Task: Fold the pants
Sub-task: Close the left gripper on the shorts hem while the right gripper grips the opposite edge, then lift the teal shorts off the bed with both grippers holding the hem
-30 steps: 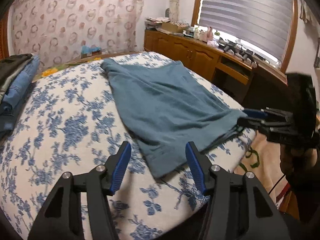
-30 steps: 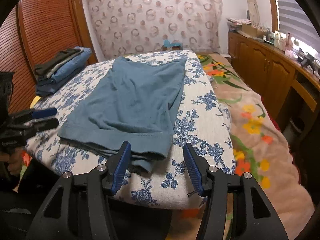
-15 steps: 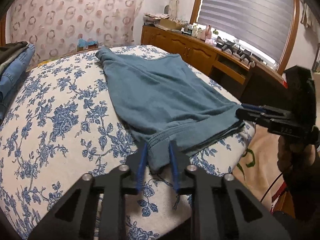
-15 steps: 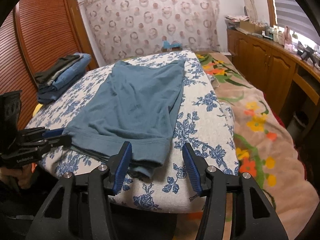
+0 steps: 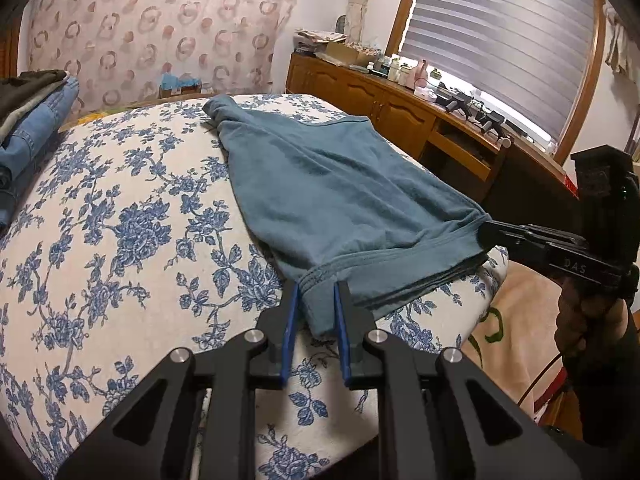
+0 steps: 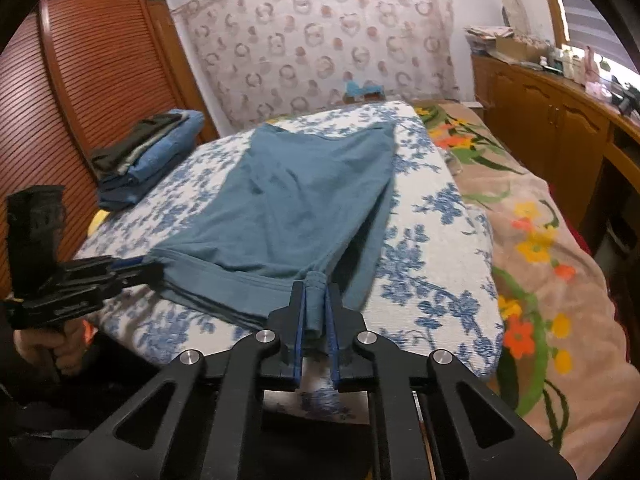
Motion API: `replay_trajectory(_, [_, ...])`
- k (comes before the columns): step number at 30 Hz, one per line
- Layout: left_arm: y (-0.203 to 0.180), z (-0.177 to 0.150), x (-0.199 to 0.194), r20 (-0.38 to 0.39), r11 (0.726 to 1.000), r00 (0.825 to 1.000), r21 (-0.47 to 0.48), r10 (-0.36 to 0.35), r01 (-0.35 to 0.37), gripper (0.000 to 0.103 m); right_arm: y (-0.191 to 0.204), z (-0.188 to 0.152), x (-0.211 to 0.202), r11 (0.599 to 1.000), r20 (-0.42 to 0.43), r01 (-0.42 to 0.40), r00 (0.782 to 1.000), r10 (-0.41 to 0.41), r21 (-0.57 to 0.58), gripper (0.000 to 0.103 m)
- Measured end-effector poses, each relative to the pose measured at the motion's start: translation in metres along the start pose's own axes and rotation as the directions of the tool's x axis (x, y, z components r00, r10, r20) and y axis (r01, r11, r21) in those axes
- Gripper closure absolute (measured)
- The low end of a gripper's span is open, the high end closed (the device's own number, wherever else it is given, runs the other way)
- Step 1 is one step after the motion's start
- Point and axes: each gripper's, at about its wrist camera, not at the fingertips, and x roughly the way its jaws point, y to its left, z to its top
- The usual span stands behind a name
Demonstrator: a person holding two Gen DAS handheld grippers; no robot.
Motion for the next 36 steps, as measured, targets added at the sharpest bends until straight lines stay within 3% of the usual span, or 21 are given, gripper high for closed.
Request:
replay_trajectory(6, [0.001, 0.001, -0.001, 0.006, 1.0, 1.0, -0.005, 0.009, -0.009, 0.083, 0.0, -0.004, 0.005, 1.0, -0.022, 0.025, 0.999, -0.025, -0.003, 0.096])
replay_trajectory(11, [0.0, 0.006, -0.007, 0.047, 1.0, 0.999, -0.003, 0.024, -0.024, 0.068, -0.003, -0.008, 0.006, 0.999, -0.027, 0.053, 0.998, -0.053, -0.007, 0.096])
replay_trajectory(21, [0.004, 0.003, 0.009, 0.007, 0.999, 0.999, -0.017, 0.047, -0.047, 0.067, -0.003, -0.01, 0.005, 0.998, -0.026, 0.067, 0.997, -0.068, -0.018, 0.096])
replay_trajectory(24, [0.001, 0.001, 0.012, -0.008, 0.999, 0.999, -0.007, 0.046, -0.046, 0.067, -0.002, -0.01, 0.007, 0.997, -0.029, 0.078, 0.996, -0.079, -0.021, 0.09])
replay_trajectory(29, [0.0, -0.001, 0.013, -0.006, 0.999, 0.999, 0.008, 0.051, -0.051, 0.067, -0.001, -0.01, 0.012, 0.997, -0.044, 0.08, 0.996, -0.08, -0.012, 0.068])
replay_trajectory(36, [-0.001, -0.002, 0.012, 0.0, 0.999, 0.999, 0.011, 0.051, -0.051, 0.067, 0.006, -0.011, 0.02, 0.992, -0.048, 0.123, 0.991, -0.125, -0.033, 0.061])
